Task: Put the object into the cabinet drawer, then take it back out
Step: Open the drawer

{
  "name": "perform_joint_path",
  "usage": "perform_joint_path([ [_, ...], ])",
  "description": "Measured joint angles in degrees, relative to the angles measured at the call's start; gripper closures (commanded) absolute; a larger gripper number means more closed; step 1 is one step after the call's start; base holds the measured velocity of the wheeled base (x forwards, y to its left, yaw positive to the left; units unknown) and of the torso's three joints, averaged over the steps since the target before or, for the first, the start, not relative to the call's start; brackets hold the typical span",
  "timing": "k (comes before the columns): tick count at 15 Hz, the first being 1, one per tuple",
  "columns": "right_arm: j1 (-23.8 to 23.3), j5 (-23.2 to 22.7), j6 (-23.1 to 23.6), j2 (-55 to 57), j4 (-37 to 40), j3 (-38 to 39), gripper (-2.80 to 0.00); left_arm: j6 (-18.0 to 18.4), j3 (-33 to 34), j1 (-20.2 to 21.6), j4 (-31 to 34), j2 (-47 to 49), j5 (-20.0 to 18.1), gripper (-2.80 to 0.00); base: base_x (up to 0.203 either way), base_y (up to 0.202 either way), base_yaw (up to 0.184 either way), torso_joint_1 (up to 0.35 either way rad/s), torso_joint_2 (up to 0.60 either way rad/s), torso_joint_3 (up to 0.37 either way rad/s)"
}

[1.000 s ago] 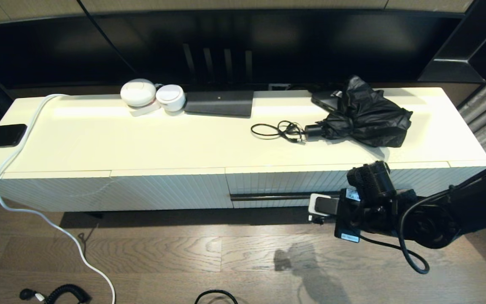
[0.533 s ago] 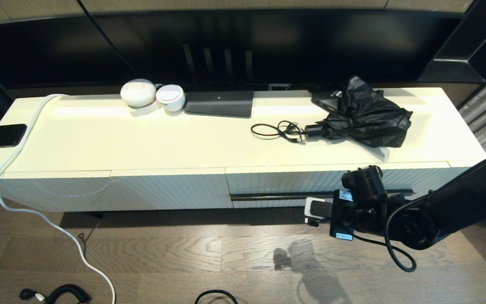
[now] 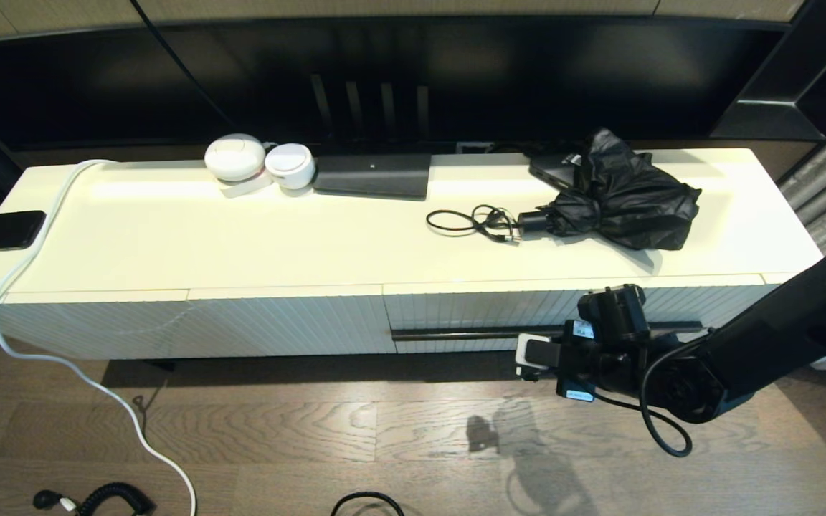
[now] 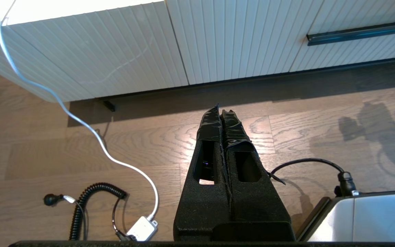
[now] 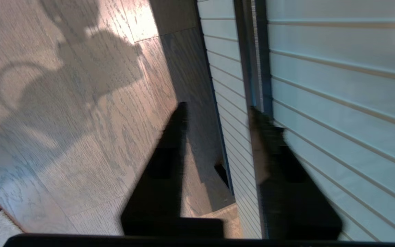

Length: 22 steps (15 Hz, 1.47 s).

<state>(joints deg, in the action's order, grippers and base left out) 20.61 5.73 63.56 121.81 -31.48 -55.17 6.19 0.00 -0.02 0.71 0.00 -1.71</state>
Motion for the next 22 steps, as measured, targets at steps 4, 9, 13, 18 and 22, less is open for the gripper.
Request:
perform_joint_path([
  [4,-0.8,-0.9,3.1,0.7,0.4,-0.3,-2.80,0.0,0.0,0.0,0.0,0.0,0.0,0.00,0.000,0.000,0.000,0.000,0.00,0.000],
  [9,-1.0,-4.2,4.2,0.5,2.6,-0.2,-2.80,0.0,0.0,0.0,0.0,0.0,0.0,0.00,0.000,0.000,0.000,0.000,0.00,0.000],
  [13,-0.8,-7.0,4.0,0.9,3.9,-1.5,-2.80,0.0,0.0,0.0,0.0,0.0,0.0,0.00,0.000,0.000,0.000,0.000,0.00,0.000],
  [18,-0.6,-9.1,3.4,2.5,3.8,-3.3,-2.80,0.0,0.0,0.0,0.0,0.0,0.0,0.00,0.000,0.000,0.000,0.000,0.00,0.000],
  [22,-0.8,-9.5,3.5,4.5,3.3,-4.8,-2.80,0.0,0.0,0.0,0.0,0.0,0.0,0.00,0.000,0.000,0.000,0.000,0.00,0.000],
])
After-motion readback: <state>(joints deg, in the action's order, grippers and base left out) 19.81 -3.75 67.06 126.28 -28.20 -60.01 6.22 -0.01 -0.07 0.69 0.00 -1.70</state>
